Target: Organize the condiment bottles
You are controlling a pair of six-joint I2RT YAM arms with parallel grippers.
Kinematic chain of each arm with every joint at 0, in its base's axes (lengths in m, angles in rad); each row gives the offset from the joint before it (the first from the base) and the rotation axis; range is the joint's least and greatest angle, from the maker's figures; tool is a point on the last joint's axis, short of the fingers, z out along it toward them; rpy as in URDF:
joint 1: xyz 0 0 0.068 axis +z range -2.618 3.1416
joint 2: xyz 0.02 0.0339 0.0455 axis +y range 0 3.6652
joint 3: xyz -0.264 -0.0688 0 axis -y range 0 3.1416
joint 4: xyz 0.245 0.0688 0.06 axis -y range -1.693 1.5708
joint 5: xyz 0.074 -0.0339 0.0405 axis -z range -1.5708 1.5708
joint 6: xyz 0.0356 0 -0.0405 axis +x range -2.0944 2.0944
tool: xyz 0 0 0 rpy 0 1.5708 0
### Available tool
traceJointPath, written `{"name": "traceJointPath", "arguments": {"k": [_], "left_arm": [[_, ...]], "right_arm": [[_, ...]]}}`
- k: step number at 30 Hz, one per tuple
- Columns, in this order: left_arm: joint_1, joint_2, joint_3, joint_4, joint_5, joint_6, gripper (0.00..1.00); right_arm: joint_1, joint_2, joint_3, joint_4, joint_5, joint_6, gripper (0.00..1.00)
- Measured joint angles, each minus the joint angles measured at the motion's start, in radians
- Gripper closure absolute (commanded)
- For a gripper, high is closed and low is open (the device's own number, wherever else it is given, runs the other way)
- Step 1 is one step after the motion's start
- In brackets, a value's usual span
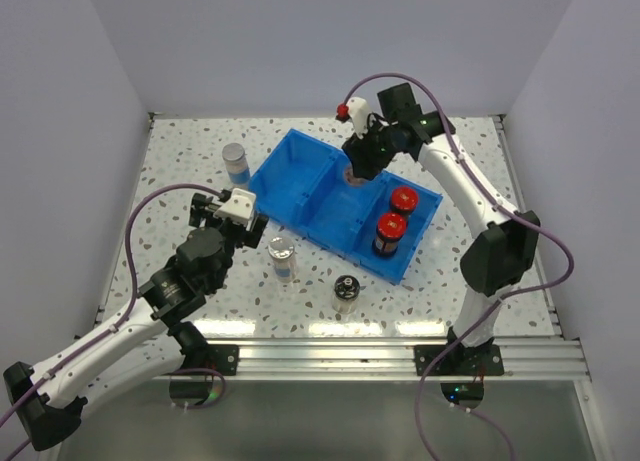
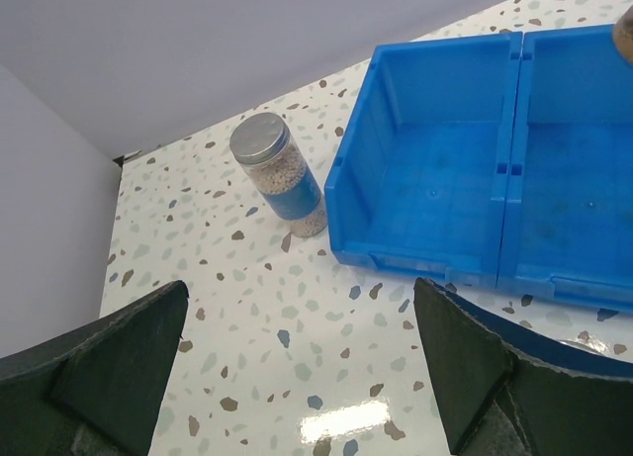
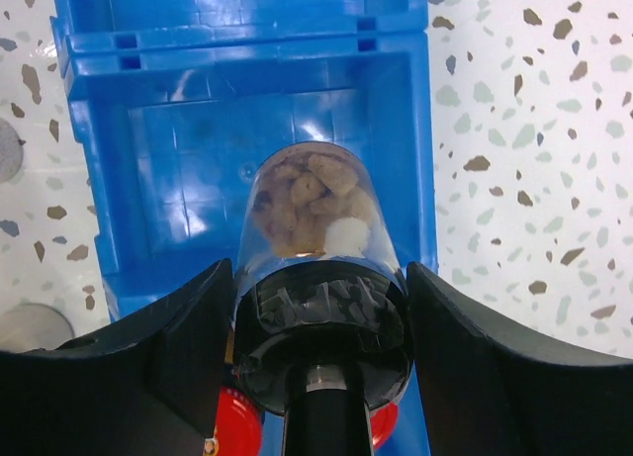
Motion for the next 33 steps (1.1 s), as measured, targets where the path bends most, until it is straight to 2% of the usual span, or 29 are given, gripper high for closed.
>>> {"name": "traceJointPath", "arguments": {"k": [5, 9, 12, 16, 18, 19, 20, 23, 27, 33], "left_arm": [[0.0, 0.0, 0.0, 0.003, -0.005, 0.006, 0.0], [0.0, -0.001, 0.0, 0.01, -0.005, 0.007, 0.0], [0.0, -0.002, 0.0, 0.012, -0.004, 0.007, 0.0], [0.0, -0.003, 0.0, 0.013, -0.004, 0.007, 0.0], [0.0, -0.004, 0.0, 0.013, -0.003, 0.007, 0.0], [0.0, -0.005, 0.0, 0.014, -0.003, 0.007, 0.0], [0.0, -0.005, 0.0, 0.013, -0.003, 0.007, 0.0], [0.0, -0.006, 0.0, 0.014, -0.003, 0.007, 0.0], [0.0, -0.007, 0.0, 0.014, 0.002, 0.006, 0.0], [0.0, -0.008, 0.0, 0.012, 0.04, 0.002, 0.0]], "right_arm": [[0.037, 0.107, 0.071, 0.008, 0.008, 0.002, 1.0], [0.06, 0.195, 0.121, 0.005, 0.047, -0.009, 0.94], [0.076, 0.253, 0.128, 0.001, 0.095, -0.023, 0.86], [0.091, 0.315, 0.129, -0.006, 0.158, -0.04, 0.67], [0.103, 0.344, 0.129, -0.005, 0.19, -0.046, 0.49], [0.107, 0.353, 0.129, -0.005, 0.196, -0.046, 0.44], [0.111, 0.36, 0.129, -0.004, 0.207, -0.047, 0.33], [0.121, 0.375, 0.129, 0.0, 0.232, -0.046, 0.16], [0.127, 0.377, 0.131, 0.01, 0.257, -0.052, 0.13], [0.127, 0.375, 0.143, 0.006, 0.259, -0.052, 0.12]]}}
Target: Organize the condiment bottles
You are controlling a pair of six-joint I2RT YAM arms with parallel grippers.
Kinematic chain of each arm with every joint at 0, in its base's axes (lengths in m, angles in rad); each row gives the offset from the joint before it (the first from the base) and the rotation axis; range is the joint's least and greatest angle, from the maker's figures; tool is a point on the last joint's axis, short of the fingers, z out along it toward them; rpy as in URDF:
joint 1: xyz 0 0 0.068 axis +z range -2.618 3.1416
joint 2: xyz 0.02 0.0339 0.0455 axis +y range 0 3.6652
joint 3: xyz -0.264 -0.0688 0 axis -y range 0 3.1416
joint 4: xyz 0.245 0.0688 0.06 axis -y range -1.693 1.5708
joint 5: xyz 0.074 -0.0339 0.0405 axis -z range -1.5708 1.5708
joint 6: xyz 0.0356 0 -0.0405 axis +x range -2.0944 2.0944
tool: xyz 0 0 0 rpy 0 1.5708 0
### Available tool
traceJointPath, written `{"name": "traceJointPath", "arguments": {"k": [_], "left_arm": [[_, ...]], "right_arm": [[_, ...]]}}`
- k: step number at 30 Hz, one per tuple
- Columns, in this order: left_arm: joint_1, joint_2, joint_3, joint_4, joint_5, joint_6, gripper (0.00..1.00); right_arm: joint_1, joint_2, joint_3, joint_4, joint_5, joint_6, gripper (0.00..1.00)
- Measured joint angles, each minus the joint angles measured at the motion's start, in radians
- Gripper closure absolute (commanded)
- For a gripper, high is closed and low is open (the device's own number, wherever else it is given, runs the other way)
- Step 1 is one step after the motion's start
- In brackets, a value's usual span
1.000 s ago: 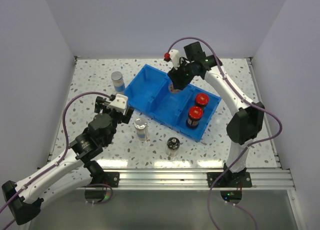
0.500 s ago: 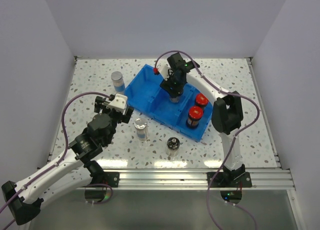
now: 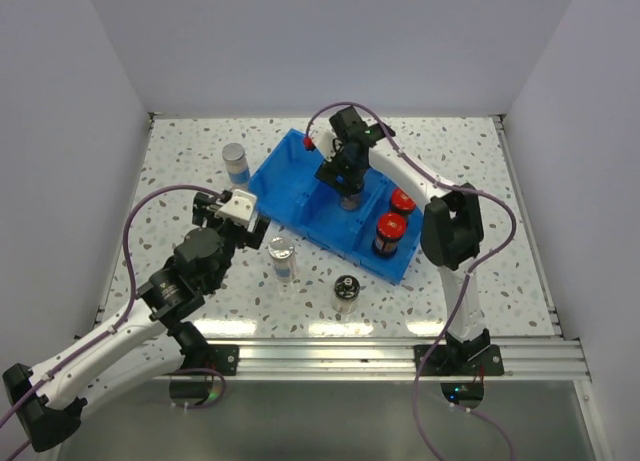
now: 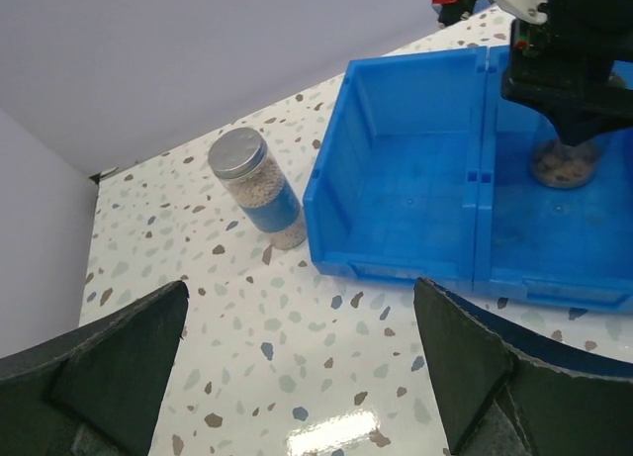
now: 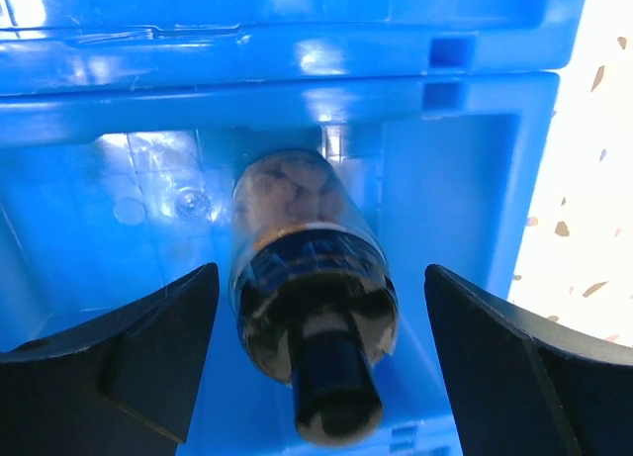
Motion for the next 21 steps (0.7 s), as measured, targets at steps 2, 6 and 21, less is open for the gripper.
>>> {"name": "traceJointPath", "arguments": {"k": [2, 6, 21], "left_arm": [[0.0, -0.005, 0.0, -0.002, 0.037, -0.005, 0.0], [0.0, -0.03, 0.001, 0.0, 0.14, -0.022, 0.0], [-0.015, 0.217, 0.134, -0.04, 0.737, -0.451, 0.0]], "right_arm": [[0.0, -0.017, 0.001, -0.003, -0.002, 0.0, 0.12], [0.0, -0.145, -0.049, 0.001, -0.054, 0.001, 0.11], [-0.12, -0.895, -0.79, 0.194, -0.222, 0.082, 0.03]]}}
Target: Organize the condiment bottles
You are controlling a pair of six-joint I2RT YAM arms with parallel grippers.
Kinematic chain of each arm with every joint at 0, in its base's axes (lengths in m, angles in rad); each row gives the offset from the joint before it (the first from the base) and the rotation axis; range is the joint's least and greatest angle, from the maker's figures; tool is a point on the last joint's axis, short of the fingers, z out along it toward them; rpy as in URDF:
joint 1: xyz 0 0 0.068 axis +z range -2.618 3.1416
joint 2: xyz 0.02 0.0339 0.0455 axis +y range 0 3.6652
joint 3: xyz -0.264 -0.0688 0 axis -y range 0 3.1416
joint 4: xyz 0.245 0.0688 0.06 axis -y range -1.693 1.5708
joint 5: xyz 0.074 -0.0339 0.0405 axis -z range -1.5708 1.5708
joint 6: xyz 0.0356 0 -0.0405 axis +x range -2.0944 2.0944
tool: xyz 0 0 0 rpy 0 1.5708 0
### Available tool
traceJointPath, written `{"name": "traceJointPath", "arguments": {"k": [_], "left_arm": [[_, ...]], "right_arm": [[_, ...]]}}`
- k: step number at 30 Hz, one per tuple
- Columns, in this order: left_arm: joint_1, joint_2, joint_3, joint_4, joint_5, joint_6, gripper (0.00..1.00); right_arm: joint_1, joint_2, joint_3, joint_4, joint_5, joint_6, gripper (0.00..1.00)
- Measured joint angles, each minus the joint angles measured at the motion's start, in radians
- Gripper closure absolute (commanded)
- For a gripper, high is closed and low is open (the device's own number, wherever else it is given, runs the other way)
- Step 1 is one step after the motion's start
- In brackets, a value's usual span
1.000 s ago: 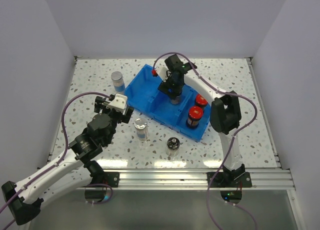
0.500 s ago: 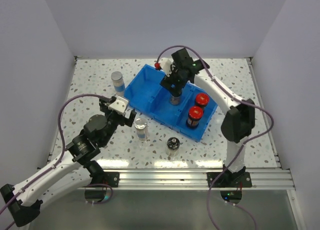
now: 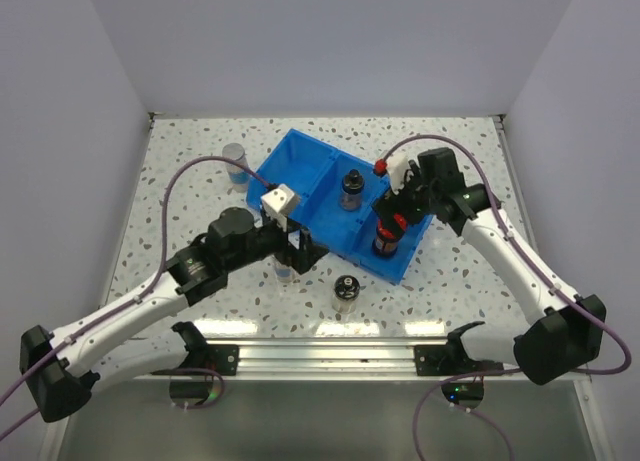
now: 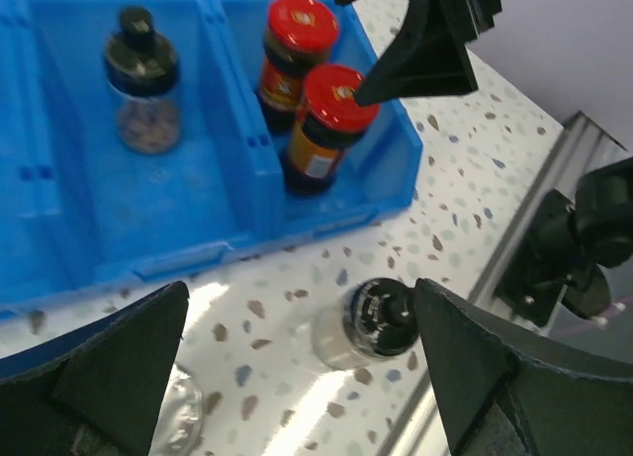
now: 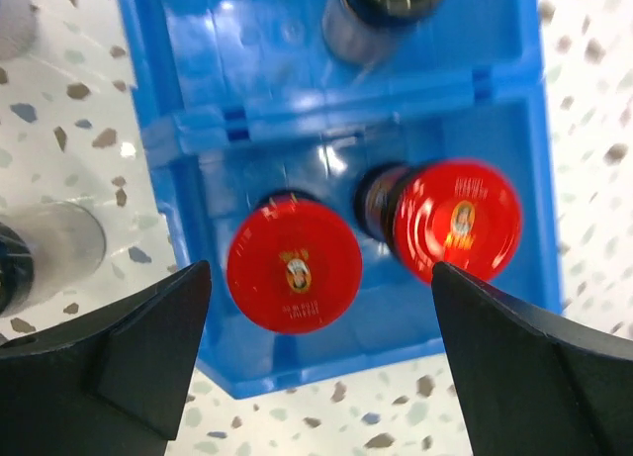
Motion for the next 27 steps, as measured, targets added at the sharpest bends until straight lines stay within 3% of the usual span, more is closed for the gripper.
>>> {"name": "traceJointPath", "arguments": {"k": [6, 11, 23, 27], "left_arm": [[-0.193, 0.195, 0.043, -0.043, -0.002, -0.174, 0.0], [-0.286, 0.334, 0.125, -0.133, -0.136, -0.258, 0.0], [-0.418, 0.598, 0.249, -0.261, -0.351, -0.312, 0.0], [-0.44, 0.658, 0.285, -0.307, -0.402, -0.312, 0.09]], "right_arm": [[-0.179, -0.051, -0.165, 0.04, -0.076, 0.067, 0.03], [-0.264, -0.095, -0.185, 0.064, -0.151, 0.085, 0.03], [-0.282, -0.101, -0.191, 0.089, -0.207, 0.093, 0.03], [-0.287, -0.102, -0.193, 0.091, -0.21, 0.093, 0.03]]}}
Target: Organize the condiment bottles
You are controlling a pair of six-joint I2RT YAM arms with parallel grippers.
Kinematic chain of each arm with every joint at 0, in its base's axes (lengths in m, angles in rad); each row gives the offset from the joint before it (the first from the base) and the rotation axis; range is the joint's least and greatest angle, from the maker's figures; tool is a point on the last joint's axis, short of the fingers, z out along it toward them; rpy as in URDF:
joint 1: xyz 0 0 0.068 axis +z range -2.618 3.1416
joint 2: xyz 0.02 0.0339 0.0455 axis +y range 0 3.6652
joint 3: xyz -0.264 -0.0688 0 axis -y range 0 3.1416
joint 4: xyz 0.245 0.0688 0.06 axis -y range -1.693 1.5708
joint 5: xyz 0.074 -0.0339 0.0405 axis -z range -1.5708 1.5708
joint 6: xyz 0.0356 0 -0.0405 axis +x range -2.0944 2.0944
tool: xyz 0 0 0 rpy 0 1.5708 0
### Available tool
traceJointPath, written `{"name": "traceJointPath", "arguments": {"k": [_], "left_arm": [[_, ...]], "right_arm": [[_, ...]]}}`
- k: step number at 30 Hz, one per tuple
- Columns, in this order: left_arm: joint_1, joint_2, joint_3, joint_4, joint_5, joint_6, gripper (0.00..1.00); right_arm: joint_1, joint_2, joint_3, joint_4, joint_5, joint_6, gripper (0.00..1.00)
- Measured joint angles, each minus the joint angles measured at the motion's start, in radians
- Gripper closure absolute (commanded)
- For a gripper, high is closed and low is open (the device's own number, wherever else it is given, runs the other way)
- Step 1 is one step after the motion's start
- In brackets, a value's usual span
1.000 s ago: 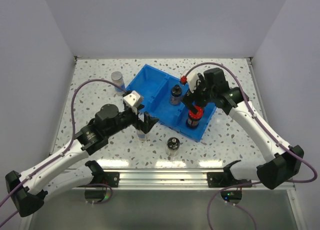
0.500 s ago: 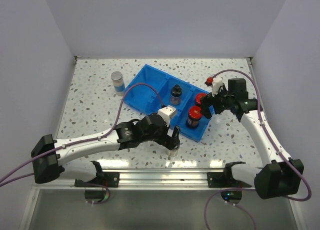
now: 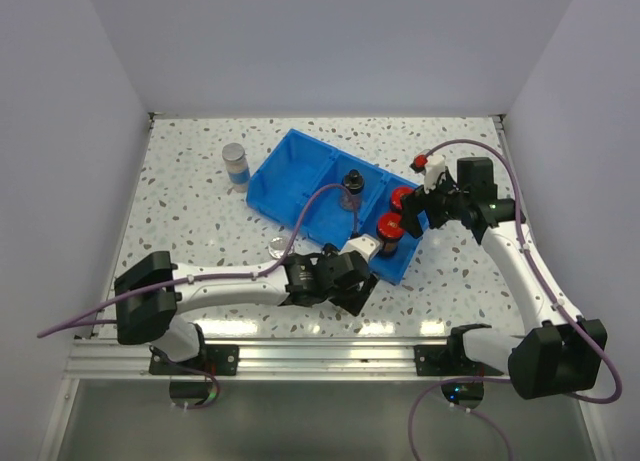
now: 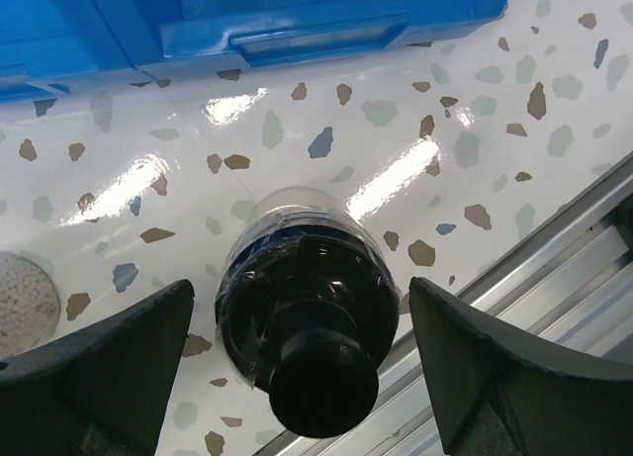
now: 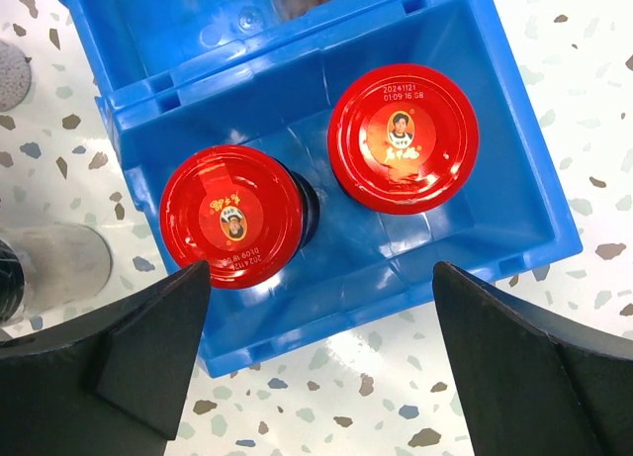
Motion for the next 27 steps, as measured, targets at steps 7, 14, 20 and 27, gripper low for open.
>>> {"name": "traceJointPath", "arguments": {"k": [7, 14, 20, 27], "left_arm": [[-0.028, 0.042, 0.032, -0.012, -0.055, 0.008, 0.67], [-0.032, 0.038, 0.034, -0.013, -0.068, 0.038, 1.0], [-0.003, -0.05, 0.053, -0.043, -0.057, 0.104, 1.0], [0.187, -0.138, 0.164, -0.033, 0.027, 0.19, 1.0]], "right_arm": [[-0.002, 0.0, -0.001, 0.001, 0.0, 0.0, 0.02], [-0.006, 0.0, -0.001, 0.002, 0.0, 0.0, 0.02], [-0.007, -0.013, -0.002, 0.003, 0.0, 0.0, 0.02], [-0.007, -0.026, -0.002, 0.004, 0.0, 0.0, 0.02]]}}
